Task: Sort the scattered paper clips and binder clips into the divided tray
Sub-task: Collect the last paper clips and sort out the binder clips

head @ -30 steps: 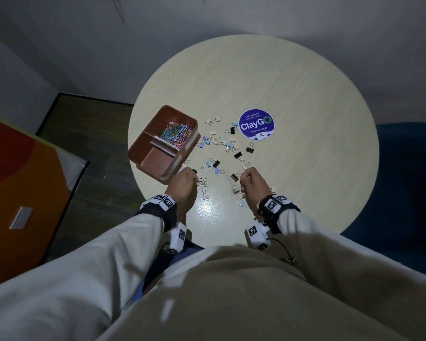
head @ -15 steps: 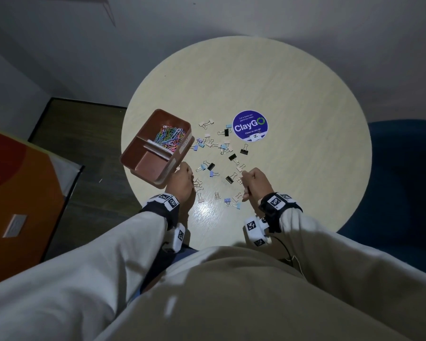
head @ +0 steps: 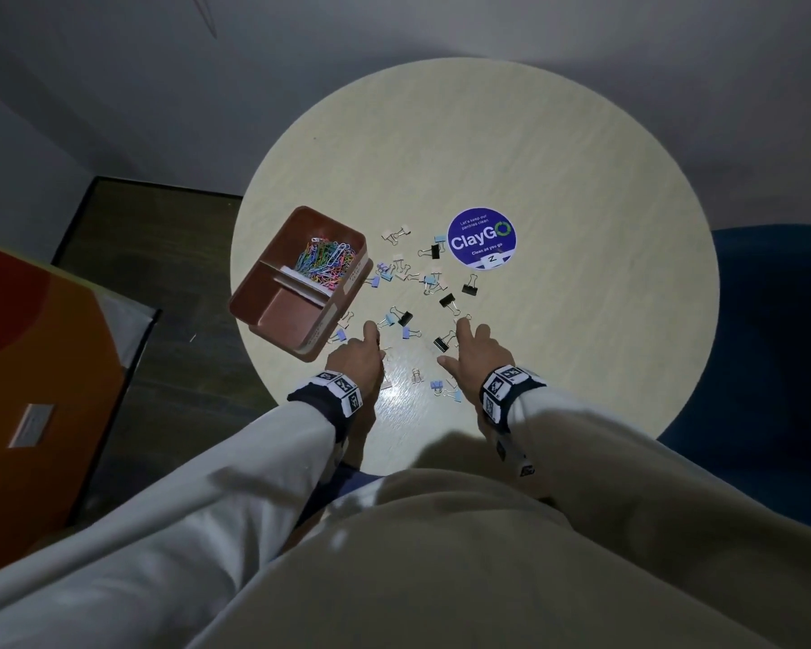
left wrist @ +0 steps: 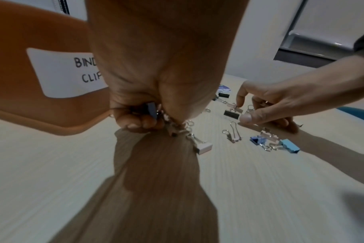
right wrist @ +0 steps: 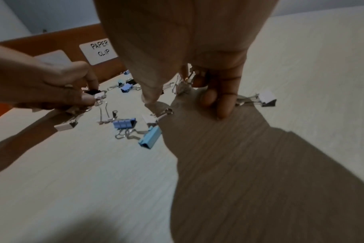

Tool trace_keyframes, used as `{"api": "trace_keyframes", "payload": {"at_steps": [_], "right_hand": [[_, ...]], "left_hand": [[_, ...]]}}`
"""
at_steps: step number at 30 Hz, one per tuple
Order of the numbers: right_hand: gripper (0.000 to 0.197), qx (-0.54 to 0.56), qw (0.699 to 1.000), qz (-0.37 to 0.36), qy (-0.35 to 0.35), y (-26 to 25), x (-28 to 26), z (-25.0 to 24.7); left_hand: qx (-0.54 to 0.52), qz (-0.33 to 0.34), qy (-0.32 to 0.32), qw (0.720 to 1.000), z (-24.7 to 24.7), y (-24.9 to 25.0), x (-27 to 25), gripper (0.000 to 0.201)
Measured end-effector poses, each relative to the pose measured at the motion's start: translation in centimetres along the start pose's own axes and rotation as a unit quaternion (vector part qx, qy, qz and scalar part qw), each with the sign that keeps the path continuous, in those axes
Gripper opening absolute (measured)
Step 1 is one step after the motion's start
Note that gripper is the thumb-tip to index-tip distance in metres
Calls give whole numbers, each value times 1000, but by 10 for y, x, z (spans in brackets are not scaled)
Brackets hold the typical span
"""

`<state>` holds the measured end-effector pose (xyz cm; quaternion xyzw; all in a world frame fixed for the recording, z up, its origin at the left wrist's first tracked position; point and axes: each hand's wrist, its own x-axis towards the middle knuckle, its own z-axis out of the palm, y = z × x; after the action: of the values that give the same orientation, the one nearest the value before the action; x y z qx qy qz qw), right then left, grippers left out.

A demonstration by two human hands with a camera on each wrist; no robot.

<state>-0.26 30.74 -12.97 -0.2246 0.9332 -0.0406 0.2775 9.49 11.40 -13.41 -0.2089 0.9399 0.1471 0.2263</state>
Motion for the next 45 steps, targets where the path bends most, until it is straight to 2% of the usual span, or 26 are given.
{"api": "trace_keyframes", "payload": {"at_steps": [3,8,12,14,17,21,23,25,27,29,32,34,38,42,45], "right_hand": [[51,-27,999,-28,-10,-6,3,0],[34,-35,997,-62,-9,-14,4,-1],[43,-26,998,-47,-20,-17,2,-6],[42,-23,999,-47,-10,-18,3,-10],[53,-10,999,-43,11,-19,4,-15],[52,32,998,-40,31,-17,4,-27],[46,74,995,-47,38,-23,4,-34],[26,124,988,-64,60,-37,3,-42],[10,172,978,-90,81,-57,6,-50],[11,218,964,-127,84,-81,11,-58],[14,255,947,-176,87,-118,21,-71],[19,265,938,-204,87,-142,24,-79],[15,206,949,-229,62,-184,26,-86],[21,117,968,-220,3,-215,23,-87],[29,68,976,-205,-22,-229,22,-88]], "left_hand": [[0,-13,-17,1000,0,2,3,22],[-58,-11,-44,997,-2,-1,8,18],[-104,-9,-64,992,-3,-2,10,20],[-116,-6,-71,991,-7,-2,10,25],[-137,6,-88,987,-13,0,7,30],[-178,27,-85,980,-20,2,1,30],[-207,35,-72,975,-25,2,-2,27],[-236,48,-42,970,-35,5,-7,26],[-249,55,19,967,-51,7,-13,23],[-273,57,74,957,-66,2,-14,23],[-308,24,93,947,-84,-22,-12,25],[-258,-23,139,956,-96,-43,-13,30],[-224,-69,150,961,-112,-79,-14,30],[-99,-90,78,988,-115,-98,-1,35],[-28,-90,5,996,-119,-100,10,40]]}}
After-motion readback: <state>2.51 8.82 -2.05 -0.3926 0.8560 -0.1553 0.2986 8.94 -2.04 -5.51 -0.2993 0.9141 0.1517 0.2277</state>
